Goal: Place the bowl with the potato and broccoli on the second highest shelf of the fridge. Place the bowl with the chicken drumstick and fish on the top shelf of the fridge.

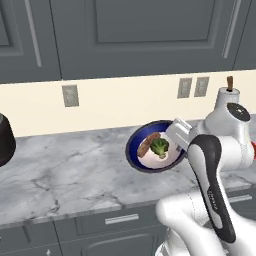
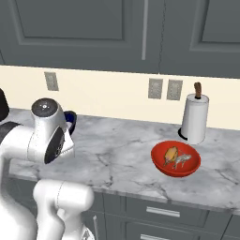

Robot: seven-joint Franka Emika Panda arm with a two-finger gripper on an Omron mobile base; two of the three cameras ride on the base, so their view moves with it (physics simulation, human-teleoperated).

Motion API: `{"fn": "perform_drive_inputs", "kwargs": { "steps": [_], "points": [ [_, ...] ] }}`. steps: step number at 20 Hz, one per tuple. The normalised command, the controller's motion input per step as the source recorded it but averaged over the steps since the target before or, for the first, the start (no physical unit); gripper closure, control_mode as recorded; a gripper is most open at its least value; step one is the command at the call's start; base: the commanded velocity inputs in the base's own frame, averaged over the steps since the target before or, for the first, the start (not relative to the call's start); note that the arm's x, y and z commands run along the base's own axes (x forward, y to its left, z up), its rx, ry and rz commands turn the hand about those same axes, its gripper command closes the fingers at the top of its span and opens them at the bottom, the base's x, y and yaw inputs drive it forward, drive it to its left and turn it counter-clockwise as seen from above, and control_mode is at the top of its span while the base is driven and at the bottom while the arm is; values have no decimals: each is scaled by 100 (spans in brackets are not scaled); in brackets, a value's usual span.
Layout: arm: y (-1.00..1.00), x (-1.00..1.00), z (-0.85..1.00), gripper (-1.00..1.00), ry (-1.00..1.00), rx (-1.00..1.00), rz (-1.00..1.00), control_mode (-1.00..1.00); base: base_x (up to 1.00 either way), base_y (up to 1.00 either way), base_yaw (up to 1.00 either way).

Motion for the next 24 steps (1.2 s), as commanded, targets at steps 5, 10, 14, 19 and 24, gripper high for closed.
{"fn": "perform_drive_inputs", "kwargs": {
  "steps": [5, 10, 14, 19, 24],
  "points": [
    [-58, -94, 68, 100, 19, 16, -27, -100, 0, 0, 0],
    [-20, -53, 3, 100, -20, 20, -20, -100, 0, 0, 0],
    [-11, -14, 0, 100, -4, 22, -7, -100, 0, 0, 0],
    [0, -16, 0, 100, 0, 0, 0, 100, -12, -3, 0],
    [0, 0, 0, 100, 0, 0, 0, 100, -63, -28, -4]
  ]
}}
